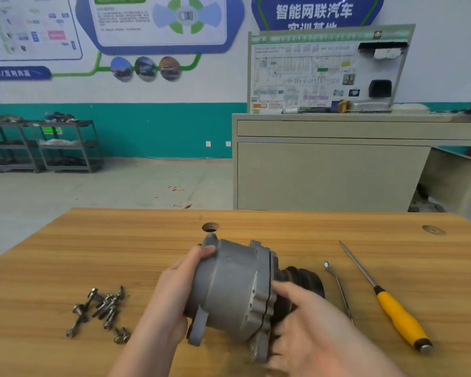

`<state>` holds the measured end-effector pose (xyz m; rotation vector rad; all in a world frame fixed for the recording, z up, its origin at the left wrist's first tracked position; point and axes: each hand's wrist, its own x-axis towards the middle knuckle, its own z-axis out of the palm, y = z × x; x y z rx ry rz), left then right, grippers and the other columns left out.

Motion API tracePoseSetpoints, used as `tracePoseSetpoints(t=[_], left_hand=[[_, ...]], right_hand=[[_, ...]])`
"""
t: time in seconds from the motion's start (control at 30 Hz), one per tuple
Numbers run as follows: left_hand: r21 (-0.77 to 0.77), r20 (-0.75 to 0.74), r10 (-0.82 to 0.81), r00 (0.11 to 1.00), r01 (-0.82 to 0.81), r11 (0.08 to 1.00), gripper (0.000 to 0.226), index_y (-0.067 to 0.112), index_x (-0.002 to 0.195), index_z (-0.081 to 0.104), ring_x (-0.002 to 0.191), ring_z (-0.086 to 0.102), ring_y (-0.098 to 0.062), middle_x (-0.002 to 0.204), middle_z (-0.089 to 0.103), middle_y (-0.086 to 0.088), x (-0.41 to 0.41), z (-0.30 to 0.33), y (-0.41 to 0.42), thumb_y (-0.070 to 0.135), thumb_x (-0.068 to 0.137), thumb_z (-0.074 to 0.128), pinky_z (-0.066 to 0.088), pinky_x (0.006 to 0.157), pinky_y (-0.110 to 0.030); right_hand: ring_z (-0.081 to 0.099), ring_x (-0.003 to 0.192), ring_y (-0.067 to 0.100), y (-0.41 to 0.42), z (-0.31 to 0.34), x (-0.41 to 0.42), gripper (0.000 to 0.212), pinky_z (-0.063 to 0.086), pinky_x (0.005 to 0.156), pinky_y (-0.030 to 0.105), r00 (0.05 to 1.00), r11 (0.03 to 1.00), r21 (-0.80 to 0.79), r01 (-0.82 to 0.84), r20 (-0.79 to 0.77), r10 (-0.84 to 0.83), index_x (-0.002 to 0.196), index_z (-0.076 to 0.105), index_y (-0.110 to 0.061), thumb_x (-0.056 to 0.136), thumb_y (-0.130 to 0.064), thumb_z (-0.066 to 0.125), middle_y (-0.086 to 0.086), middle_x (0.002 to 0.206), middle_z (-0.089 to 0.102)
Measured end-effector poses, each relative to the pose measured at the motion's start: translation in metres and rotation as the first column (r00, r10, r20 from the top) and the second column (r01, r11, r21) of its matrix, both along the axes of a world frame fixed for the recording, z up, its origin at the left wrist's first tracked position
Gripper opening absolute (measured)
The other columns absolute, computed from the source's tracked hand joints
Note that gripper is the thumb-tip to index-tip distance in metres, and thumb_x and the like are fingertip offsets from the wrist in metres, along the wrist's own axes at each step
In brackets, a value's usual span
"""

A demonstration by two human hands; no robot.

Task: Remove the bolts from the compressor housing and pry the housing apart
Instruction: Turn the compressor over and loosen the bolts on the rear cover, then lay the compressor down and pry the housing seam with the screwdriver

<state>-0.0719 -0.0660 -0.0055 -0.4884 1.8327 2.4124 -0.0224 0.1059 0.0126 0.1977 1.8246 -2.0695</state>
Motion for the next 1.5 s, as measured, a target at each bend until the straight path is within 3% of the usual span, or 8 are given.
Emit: tracePoseSetpoints(t=[0.2, 0.43, 0.5, 0.63, 0.83, 1.03, 1.37, 1.5], left_hand=[[-0.03, 0.0, 0.044, 0.999, -0.044, 0.999, 0.031, 0.022, 0.08, 0.077, 0.055, 0.063, -0.021, 0.069, 0.071, -0.007, 0.005, -0.018, -0.005, 0.05, 0.068, 0.073, 0.046, 0.059, -0.032], [-0.3, -0.163, -0.015, 0.987, -0.035, 0.953, 0.07, 0.032, 0.148, 0.042, 0.127, 0.053, -0.015, 0.143, 0.053, 0.007, 0.004, -0.022, 0.015, 0.052, 0.085, 0.066, 0.044, 0.104, -0.039], [-0.549, -0.241, -0.021, 0.97, -0.119, 0.827, 0.078, 0.03, 0.155, 0.025, 0.144, 0.034, -0.019, 0.157, 0.036, 0.003, 0.003, -0.023, 0.02, 0.052, 0.089, 0.06, 0.029, 0.118, -0.044], [-0.898, -0.401, -0.369, 0.839, -0.28, 0.341, 0.083, 0.046, 0.152, 0.002, 0.147, -0.022, -0.002, 0.16, -0.009, 0.021, -0.004, -0.009, 0.023, 0.081, 0.081, 0.028, -0.008, 0.121, -0.031], [-0.93, -0.089, -0.613, 0.785, -0.286, -0.231, 0.108, 0.033, 0.157, 0.012, 0.149, 0.018, -0.01, 0.163, 0.018, 0.014, -0.019, -0.005, 0.043, 0.095, 0.068, 0.011, 0.011, 0.122, -0.037], [-0.943, -0.098, -0.566, 0.819, -0.258, -0.211, 0.116, 0.035, 0.156, 0.019, 0.147, 0.025, -0.008, 0.161, 0.025, 0.017, -0.021, -0.008, 0.03, 0.1, 0.061, 0.004, 0.018, 0.119, -0.035], [-0.991, -0.097, -0.573, 0.813, -0.13, -0.016, 0.117, 0.037, 0.142, -0.037, 0.149, 0.021, -0.015, 0.166, -0.005, 0.007, -0.024, 0.004, 0.037, 0.099, 0.058, 0.015, 0.013, 0.121, -0.048], [-0.986, -0.139, -0.642, 0.754, -0.167, 0.017, 0.077, 0.035, 0.156, 0.014, 0.146, 0.029, -0.012, 0.155, 0.037, 0.012, -0.035, 0.014, 0.051, 0.071, 0.09, 0.033, 0.009, 0.124, -0.049]], right_hand=[[0.015, 0.145, 0.013, 0.014, -0.013, 0.01, 0.084, 0.017, 0.114, 0.046, 0.824, 0.512, 0.673, 0.535, -0.549, -0.139, 0.136, 0.035, -0.049, 0.065, -0.091, 0.017, -0.013, 0.156, 0.022], [0.021, 0.142, 0.01, 0.024, -0.039, -0.042, 0.091, 0.021, 0.116, 0.032, 0.821, 0.651, 0.611, 0.451, -0.57, -0.034, 0.149, 0.031, -0.027, 0.074, -0.078, 0.018, -0.009, 0.154, 0.03], [0.044, 0.125, 0.013, 0.057, -0.045, -0.057, 0.072, 0.038, 0.101, 0.033, 0.768, 0.665, 0.458, 0.59, -0.573, -0.288, 0.136, 0.047, -0.022, 0.083, -0.069, 0.039, -0.004, 0.139, 0.05], [0.048, 0.118, 0.031, 0.156, -0.068, -0.081, 0.066, 0.044, 0.095, 0.04, 0.87, 0.068, 0.964, 0.257, -0.2, -0.451, 0.122, 0.053, -0.015, 0.082, -0.068, 0.054, 0.012, 0.125, 0.054], [0.062, 0.077, 0.025, 0.18, -0.083, -0.086, 0.033, 0.043, 0.057, 0.026, 0.97, 0.15, 0.975, 0.163, -0.13, -0.207, 0.079, 0.05, -0.015, 0.098, -0.041, 0.046, 0.002, 0.076, 0.056], [0.061, 0.047, 0.025, 0.137, 0.004, -0.042, 0.013, 0.05, 0.043, 0.03, 0.96, 0.891, 0.385, 0.242, -0.228, -0.162, 0.099, 0.056, -0.015, 0.091, -0.019, 0.064, 0.014, 0.072, 0.066], [0.069, 0.068, 0.02, 0.113, 0.089, 0.003, 0.02, 0.053, 0.057, 0.02, 0.852, 0.939, 0.32, 0.125, -0.52, 0.064, 0.102, 0.067, -0.005, 0.083, 0.002, 0.067, 0.021, 0.084, 0.07], [0.061, 0.056, 0.018, 0.106, 0.099, -0.005, 0.042, 0.048, 0.049, 0.019, 0.655, 0.947, 0.147, 0.286, -0.751, -0.081, 0.093, 0.067, -0.007, 0.065, -0.038, 0.077, 0.009, 0.066, 0.068]])
